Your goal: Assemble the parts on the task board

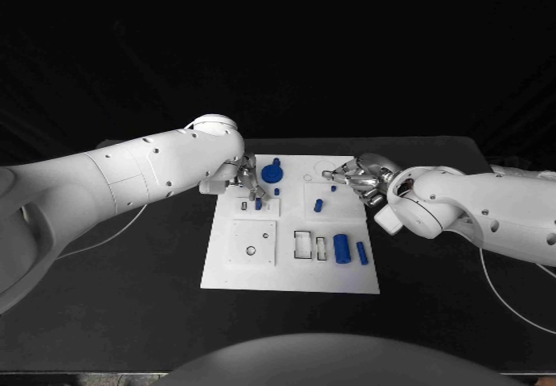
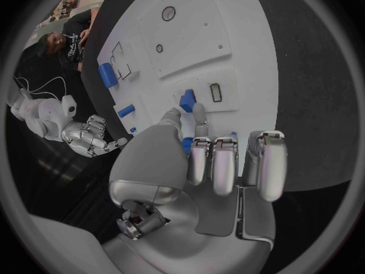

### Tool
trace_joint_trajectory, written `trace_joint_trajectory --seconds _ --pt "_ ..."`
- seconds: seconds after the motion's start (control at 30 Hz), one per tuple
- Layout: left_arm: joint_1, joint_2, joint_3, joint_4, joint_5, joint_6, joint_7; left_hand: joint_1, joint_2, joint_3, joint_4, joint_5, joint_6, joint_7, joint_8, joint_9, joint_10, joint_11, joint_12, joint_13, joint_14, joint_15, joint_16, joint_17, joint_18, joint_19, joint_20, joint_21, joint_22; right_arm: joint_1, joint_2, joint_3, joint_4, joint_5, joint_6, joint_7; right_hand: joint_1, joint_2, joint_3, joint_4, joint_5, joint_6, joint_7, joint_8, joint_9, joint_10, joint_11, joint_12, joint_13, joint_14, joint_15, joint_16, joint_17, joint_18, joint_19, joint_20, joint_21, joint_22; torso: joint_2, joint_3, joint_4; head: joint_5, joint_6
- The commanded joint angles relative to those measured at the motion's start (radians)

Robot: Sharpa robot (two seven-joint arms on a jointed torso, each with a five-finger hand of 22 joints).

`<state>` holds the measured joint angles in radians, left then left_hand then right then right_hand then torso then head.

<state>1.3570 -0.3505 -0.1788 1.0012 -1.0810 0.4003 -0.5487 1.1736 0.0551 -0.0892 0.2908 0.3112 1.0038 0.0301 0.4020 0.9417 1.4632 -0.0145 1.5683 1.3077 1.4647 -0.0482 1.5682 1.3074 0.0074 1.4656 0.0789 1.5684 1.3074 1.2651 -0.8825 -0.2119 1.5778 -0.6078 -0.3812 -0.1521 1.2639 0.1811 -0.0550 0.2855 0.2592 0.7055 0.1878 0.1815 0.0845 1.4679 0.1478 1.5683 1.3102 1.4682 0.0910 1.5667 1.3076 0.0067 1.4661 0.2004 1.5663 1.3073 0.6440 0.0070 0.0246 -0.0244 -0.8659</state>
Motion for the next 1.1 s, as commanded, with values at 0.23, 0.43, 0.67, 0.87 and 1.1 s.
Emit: trace_joint_trajectory --seconds 0.23,0.43,0.67,0.87,1.1 --pt "0.0 0.008 0.0 -0.001 0.007 0.028 -0.007 0.027 0.005 0.014 0.0 0.004 -0.009 0.002 -0.01 0.002 0.108 -0.006 0.003 0.263 0.106 -0.008 0.003 0.263 -0.007 0.105 -0.009 0.002 0.263 -0.001 0.001 0.0 0.001 -0.005 0.012 0.003 0.003 0.002 -0.005 0.0 0.003 -0.004 0.038 0.004 0.002 0.103 0.008 0.002 0.261 0.103 0.007 0.004 0.263 -0.007 0.105 0.005 0.004 0.263 0.0 -0.0002 0.0015 -0.003 -0.004" --pt "-0.001 0.012 0.0 -0.004 0.007 0.03 -0.008 0.035 0.007 0.018 0.0 0.004 -0.009 0.002 -0.012 0.002 0.108 -0.007 0.003 0.263 0.106 -0.008 0.003 0.263 -0.007 0.105 -0.009 0.002 0.263 -0.001 0.001 0.0 0.001 -0.005 0.012 0.003 0.004 0.003 -0.005 0.0 0.004 -0.005 0.038 0.005 0.002 0.103 0.008 0.002 0.261 0.103 0.007 0.004 0.263 -0.007 0.105 0.005 0.004 0.263 -0.001 -0.0005 0.0012 -0.001 -0.005" --pt "-0.001 0.012 0.0 -0.005 0.01 0.043 -0.009 0.057 0.006 0.027 -0.001 0.005 -0.008 0.0 -0.015 0.004 0.108 -0.008 0.003 0.263 0.106 -0.008 0.003 0.263 -0.007 0.105 -0.01 0.002 0.263 -0.001 0.001 0.0 0.0 -0.005 0.012 0.002 0.004 0.003 -0.005 0.0 0.004 -0.005 0.038 0.005 0.002 0.103 0.008 0.002 0.261 0.103 0.007 0.004 0.263 -0.007 0.105 0.005 0.004 0.263 -0.001 0.0 0.0001 0.002 -0.003" --pt "-0.001 0.009 0.0 -0.006 0.013 0.049 -0.01 0.071 0.007 0.035 -0.001 0.006 -0.006 -0.001 -0.017 0.005 0.108 -0.008 0.003 0.263 0.106 -0.009 0.003 0.263 -0.007 0.105 -0.01 0.002 0.263 -0.001 0.001 0.0 0.0 -0.005 0.012 0.003 0.005 0.003 -0.005 -0.001 0.005 -0.005 0.038 0.005 0.002 0.103 0.008 0.002 0.261 0.103 0.007 0.004 0.263 -0.007 0.105 0.006 0.004 0.263 0.0 0.0005 0.0012 0.002 -0.003" --pt "-0.001 0.006 -0.001 -0.005 0.014 0.05 -0.009 0.09 0.006 0.046 0.0 0.016 -0.005 -0.002 -0.02 0.007 0.108 -0.009 0.003 0.263 0.106 -0.01 0.003 0.263 -0.007 0.105 -0.011 0.002 0.263 -0.001 0.001 0.0 0.001 -0.005 0.01 0.003 0.005 0.003 -0.005 -0.001 0.006 -0.004 0.039 0.005 0.002 0.103 0.008 0.002 0.261 0.103 0.007 0.004 0.263 -0.007 0.105 0.006 0.004 0.263 0.0 -0.0001 0.0006 0.004 -0.004"
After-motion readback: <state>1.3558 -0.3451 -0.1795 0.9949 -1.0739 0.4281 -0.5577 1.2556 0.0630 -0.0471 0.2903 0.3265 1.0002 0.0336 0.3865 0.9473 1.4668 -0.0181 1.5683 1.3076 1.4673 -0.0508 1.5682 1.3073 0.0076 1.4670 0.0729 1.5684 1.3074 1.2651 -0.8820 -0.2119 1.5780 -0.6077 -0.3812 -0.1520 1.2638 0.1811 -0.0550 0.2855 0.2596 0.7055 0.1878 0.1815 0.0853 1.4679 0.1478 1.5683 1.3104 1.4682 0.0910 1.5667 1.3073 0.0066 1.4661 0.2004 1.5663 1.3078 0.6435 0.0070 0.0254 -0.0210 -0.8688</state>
